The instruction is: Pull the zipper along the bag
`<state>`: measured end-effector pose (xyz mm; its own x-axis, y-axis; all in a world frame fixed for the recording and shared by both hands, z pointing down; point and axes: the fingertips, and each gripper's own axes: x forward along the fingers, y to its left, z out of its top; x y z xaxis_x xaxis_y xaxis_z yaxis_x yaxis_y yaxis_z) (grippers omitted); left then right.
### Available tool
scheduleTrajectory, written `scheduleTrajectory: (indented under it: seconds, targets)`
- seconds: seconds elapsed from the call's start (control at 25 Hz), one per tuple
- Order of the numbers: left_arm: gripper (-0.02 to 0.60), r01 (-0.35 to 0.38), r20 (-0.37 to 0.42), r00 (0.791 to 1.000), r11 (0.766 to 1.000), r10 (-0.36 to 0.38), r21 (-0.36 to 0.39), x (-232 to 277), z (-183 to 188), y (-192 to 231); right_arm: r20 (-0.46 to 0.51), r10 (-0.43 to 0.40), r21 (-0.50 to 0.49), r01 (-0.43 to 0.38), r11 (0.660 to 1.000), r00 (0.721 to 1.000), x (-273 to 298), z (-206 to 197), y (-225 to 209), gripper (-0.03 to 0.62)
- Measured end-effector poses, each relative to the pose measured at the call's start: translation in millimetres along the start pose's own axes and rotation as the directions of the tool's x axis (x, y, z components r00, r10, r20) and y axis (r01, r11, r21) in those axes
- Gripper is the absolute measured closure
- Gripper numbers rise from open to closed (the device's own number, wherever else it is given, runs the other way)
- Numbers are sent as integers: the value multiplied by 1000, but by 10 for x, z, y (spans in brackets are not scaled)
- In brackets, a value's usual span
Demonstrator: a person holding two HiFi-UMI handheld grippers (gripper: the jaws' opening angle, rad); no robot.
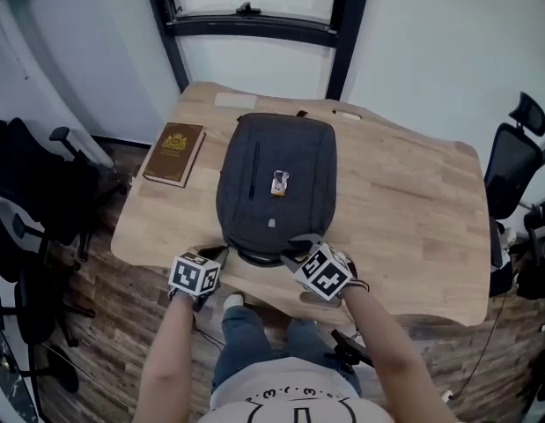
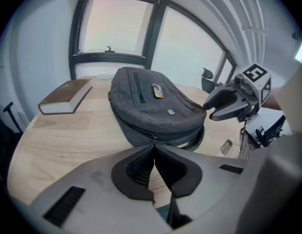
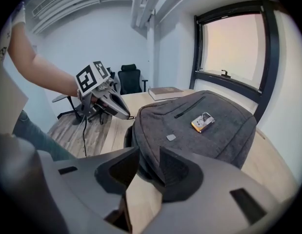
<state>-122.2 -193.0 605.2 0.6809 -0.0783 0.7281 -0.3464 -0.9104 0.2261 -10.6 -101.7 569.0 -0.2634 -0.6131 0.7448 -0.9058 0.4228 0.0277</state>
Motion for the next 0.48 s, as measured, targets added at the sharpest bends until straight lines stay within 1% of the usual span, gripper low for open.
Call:
scheduleTrajectory:
  seconds: [0.08,0.2,0.36,0.48]
  targets:
    - [562,58,-6,998,997,-58,56,-1,7,2,-4,-10,30,11,1000,1000,128,144,71,413]
    - [562,134,-19,991,983,-133,129,6,24,-1,-15,-18,61,19,998,1000,332,350,189,413]
    - [563,216,-52,976,955,-210,203,22,7,23,-37,-40,78,43,996,999,604,579,336,413]
    - [563,270,-74,963,930,-259,249,42,8,35,-63,-63,94,69,993,996,743,647,374,413]
